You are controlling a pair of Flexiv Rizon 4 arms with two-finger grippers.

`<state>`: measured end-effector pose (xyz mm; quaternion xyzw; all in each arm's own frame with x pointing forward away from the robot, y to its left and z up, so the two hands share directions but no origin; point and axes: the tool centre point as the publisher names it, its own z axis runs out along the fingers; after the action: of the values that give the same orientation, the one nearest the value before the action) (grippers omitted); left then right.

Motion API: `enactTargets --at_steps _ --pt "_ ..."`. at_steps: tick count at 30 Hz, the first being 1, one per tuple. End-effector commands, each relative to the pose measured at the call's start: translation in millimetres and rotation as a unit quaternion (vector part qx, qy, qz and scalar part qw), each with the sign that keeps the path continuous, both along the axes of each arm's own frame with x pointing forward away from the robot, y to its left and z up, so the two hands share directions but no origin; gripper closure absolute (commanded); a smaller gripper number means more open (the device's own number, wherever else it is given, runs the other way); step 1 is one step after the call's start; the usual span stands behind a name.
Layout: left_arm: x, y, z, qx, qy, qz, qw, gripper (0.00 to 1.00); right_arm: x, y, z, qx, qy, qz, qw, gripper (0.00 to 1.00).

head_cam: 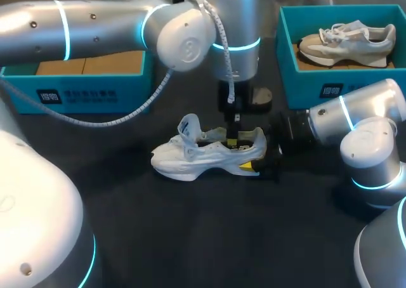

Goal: Take the shoe out of the shoebox, open the shoe tongue, remove and reinsert the insole, then place the shoe into the shoebox

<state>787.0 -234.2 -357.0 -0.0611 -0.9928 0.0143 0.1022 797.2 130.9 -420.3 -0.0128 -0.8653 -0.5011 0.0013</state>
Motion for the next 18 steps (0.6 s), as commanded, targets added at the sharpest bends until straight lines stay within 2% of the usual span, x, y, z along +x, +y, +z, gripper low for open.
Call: enactTargets --at_steps 1,10,18 --pt "2.3 -4 -10 0.005 0.011 -0.003 1.0 1.0 0.6 4 -4 -0.001 0.0 0.0 1.0 1.0" --pt "-2.7 4 -25 0.007 0.037 -0.008 0.999 1.0 0.6 4 -4 -0.001 0.0 0.0 1.0 1.0" --pt "-8.0 6 -28 0.0 0.042 -0.013 0.999 1.0 0.6 4 -4 -0.001 0.0 0.0 1.0 1.0"
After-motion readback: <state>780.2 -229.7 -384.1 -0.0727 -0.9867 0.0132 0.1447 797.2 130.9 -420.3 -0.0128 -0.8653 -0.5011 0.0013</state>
